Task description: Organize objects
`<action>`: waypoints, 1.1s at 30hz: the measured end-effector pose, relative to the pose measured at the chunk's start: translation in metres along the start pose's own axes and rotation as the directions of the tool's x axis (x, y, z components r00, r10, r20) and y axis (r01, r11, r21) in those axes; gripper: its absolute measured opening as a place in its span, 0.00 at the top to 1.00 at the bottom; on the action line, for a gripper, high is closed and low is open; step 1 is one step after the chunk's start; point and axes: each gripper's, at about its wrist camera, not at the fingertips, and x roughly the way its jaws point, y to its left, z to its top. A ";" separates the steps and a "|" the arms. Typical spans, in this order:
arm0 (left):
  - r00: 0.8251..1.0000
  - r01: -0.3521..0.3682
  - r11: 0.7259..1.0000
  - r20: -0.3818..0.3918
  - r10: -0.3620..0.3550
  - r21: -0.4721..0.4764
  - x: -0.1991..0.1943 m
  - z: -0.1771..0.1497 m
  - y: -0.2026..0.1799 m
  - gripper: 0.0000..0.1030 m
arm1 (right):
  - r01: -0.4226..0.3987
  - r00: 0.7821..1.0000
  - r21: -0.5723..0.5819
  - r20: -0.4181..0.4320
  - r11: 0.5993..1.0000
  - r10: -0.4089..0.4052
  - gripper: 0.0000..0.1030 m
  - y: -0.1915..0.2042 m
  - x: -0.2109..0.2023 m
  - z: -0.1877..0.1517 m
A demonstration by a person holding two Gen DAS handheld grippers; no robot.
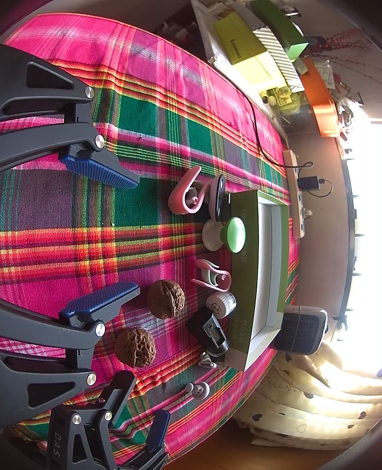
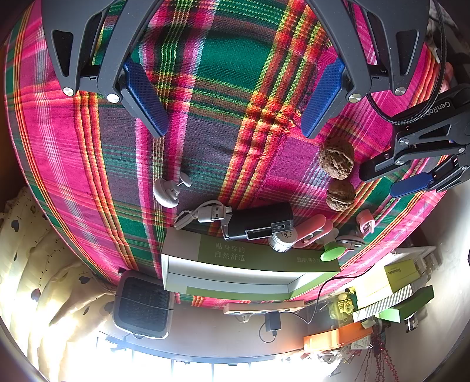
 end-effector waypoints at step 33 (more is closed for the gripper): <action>0.992 0.122 0.992 -0.026 -0.122 -0.019 0.000 0.009 0.021 0.36 | -0.138 0.990 -0.147 -0.021 0.979 0.137 0.22 0.033 0.005 0.010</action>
